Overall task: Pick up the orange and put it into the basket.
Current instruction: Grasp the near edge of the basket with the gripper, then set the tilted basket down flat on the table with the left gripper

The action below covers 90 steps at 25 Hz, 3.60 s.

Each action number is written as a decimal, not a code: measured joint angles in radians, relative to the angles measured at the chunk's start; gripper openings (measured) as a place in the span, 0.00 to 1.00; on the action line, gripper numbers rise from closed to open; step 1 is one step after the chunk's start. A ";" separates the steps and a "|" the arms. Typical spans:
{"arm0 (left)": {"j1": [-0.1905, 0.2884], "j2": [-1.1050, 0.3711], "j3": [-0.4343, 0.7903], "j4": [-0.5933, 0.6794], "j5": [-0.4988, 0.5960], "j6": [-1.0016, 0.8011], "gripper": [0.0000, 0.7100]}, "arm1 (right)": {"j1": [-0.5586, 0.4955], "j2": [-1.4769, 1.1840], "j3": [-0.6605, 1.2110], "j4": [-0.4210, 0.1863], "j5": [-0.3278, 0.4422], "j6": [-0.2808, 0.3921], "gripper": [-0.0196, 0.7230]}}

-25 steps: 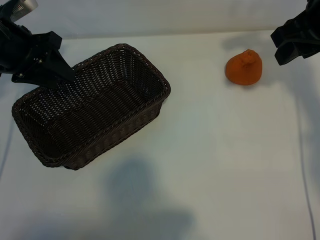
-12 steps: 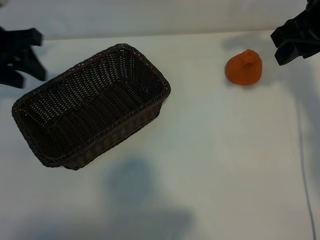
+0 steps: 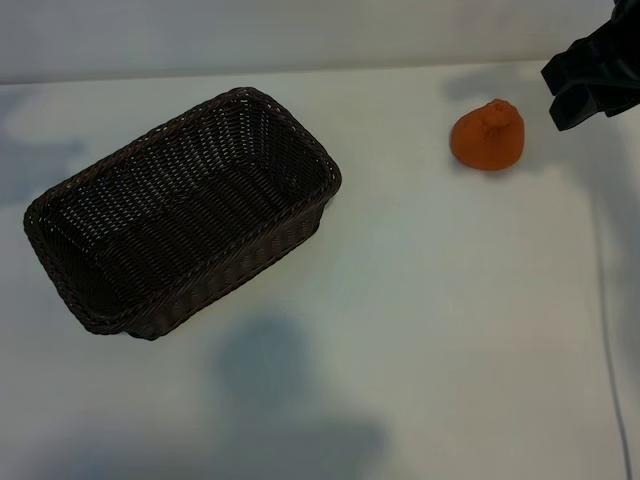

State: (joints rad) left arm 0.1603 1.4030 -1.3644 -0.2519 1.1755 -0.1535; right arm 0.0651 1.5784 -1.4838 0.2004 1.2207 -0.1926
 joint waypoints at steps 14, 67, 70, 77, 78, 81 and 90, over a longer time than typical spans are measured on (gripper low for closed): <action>0.001 0.000 0.187 0.081 -0.037 -0.112 0.70 | 0.000 0.000 0.000 0.001 0.000 0.000 0.66; 0.001 0.348 0.450 -0.136 -0.568 -0.014 0.70 | 0.000 0.000 0.000 0.004 -0.014 0.000 0.66; 0.001 0.373 0.450 -0.198 -0.571 0.045 0.70 | 0.000 0.000 0.000 0.004 -0.016 0.000 0.66; 0.001 0.375 0.450 -0.203 -0.563 0.068 0.23 | 0.000 0.000 0.000 0.004 -0.016 0.000 0.66; 0.001 0.375 0.450 -0.200 -0.556 0.068 0.23 | 0.000 0.000 0.000 0.004 -0.016 0.000 0.66; 0.001 0.376 0.450 -0.203 -0.549 0.065 0.23 | 0.000 0.000 0.000 0.004 -0.016 0.000 0.66; 0.001 0.324 0.343 -0.227 -0.379 0.066 0.23 | 0.000 0.000 0.000 0.004 -0.016 0.000 0.66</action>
State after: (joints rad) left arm 0.1610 1.7267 -1.0217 -0.4789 0.7968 -0.0872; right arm 0.0651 1.5784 -1.4838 0.2040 1.2051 -0.1926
